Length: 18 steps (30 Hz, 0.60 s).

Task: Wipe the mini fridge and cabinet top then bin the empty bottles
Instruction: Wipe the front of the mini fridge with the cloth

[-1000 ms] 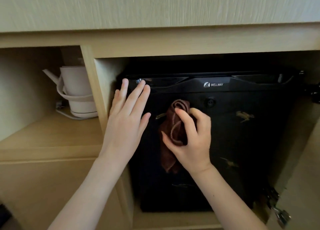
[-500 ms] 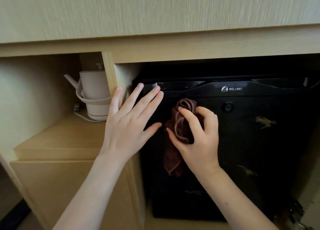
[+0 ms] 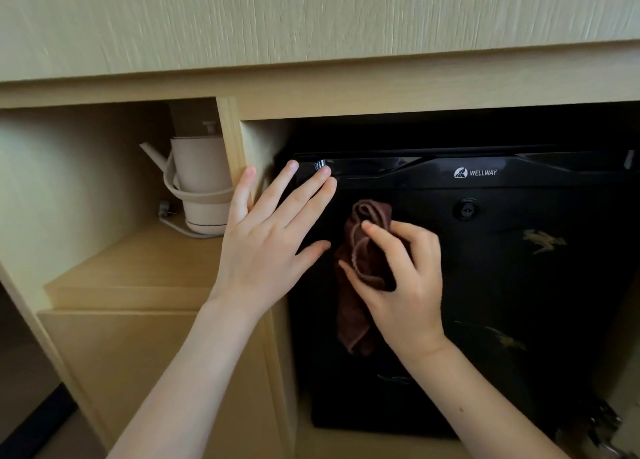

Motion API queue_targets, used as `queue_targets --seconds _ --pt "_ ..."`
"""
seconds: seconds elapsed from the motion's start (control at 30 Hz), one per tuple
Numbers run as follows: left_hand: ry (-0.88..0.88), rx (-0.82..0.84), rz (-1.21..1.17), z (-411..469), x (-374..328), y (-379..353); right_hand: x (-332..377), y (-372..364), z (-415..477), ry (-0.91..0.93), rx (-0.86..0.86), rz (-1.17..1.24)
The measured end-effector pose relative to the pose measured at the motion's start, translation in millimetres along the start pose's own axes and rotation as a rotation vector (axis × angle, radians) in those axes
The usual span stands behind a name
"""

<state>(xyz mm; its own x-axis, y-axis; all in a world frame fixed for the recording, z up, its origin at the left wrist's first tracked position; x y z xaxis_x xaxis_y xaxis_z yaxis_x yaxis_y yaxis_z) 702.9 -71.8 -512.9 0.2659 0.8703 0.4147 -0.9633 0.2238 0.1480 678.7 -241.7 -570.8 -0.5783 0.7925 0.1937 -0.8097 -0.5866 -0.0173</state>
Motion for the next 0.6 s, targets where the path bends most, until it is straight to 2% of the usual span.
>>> queue_targets --seconds 0.07,0.2,0.27,0.33,0.5,0.6 --pt "0.009 0.000 0.002 0 0 1 -7 9 -5 0.051 0.029 -0.018" --pt "0.027 0.004 -0.015 1 -1 2 -21 28 8 0.001 -0.138 -0.032" --pt "0.033 0.008 -0.025 2 -1 3 -15 21 15 -0.029 -0.161 -0.012" --pt "0.040 0.008 -0.031 2 -1 3 -5 9 15 -0.037 -0.134 0.023" --pt "0.038 0.008 -0.038 2 0 4 1 2 -23 0.083 0.107 -0.014" --pt "0.043 0.008 -0.052 2 -1 5 -14 22 -15 0.087 0.017 -0.044"
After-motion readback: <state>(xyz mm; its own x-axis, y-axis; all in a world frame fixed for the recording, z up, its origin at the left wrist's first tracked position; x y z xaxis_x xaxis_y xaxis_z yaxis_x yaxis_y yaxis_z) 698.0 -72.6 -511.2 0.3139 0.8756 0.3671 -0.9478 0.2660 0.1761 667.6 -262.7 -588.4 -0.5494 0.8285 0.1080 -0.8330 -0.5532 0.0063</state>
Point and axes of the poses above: each hand's wrist, its own z-axis towards the middle knuckle, its own y-axis out of the back of the hand, x = y × z, the point moved 5 cm from there along z, towards the middle knuckle, and after that the axes turned 10 degrees about -x, right-handed, at the moved point
